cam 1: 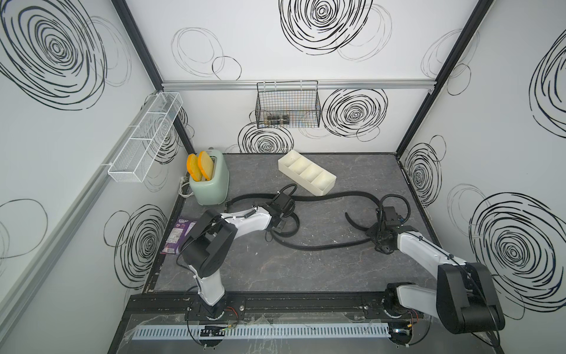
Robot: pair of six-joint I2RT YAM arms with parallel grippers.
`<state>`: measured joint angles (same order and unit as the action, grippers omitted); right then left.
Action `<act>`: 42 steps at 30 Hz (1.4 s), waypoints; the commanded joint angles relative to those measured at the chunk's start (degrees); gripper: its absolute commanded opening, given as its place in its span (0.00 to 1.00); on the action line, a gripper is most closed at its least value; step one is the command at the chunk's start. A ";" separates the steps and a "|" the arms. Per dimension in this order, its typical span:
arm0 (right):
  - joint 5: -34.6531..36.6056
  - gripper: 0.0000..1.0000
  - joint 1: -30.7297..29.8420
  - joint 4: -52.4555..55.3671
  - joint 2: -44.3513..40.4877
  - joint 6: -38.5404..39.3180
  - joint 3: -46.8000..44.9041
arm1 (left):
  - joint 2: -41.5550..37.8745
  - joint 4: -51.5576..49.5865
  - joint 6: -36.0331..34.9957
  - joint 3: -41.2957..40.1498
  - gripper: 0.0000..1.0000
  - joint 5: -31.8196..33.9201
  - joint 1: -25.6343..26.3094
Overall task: Place the belts into the storage roll
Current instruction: Roll the belt at the center of the board.
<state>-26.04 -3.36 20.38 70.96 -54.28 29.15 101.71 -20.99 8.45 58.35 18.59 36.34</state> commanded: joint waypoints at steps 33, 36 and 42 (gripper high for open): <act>0.07 0.00 -21.89 -9.60 0.89 30.82 18.79 | -1.60 -2.39 -1.71 -5.08 0.00 -6.82 1.31; -5.95 0.00 -23.41 -13.05 5.99 34.54 20.13 | -1.06 -2.40 -2.59 -5.08 0.00 -6.86 2.47; -10.40 0.00 -28.98 -11.09 17.49 46.13 26.01 | -0.84 -2.08 -3.11 -5.35 0.00 -6.25 5.18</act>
<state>-34.06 -30.28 11.62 85.03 -16.86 51.46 99.59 -18.87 6.63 55.53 15.97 39.68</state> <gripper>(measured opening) 0.067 0.126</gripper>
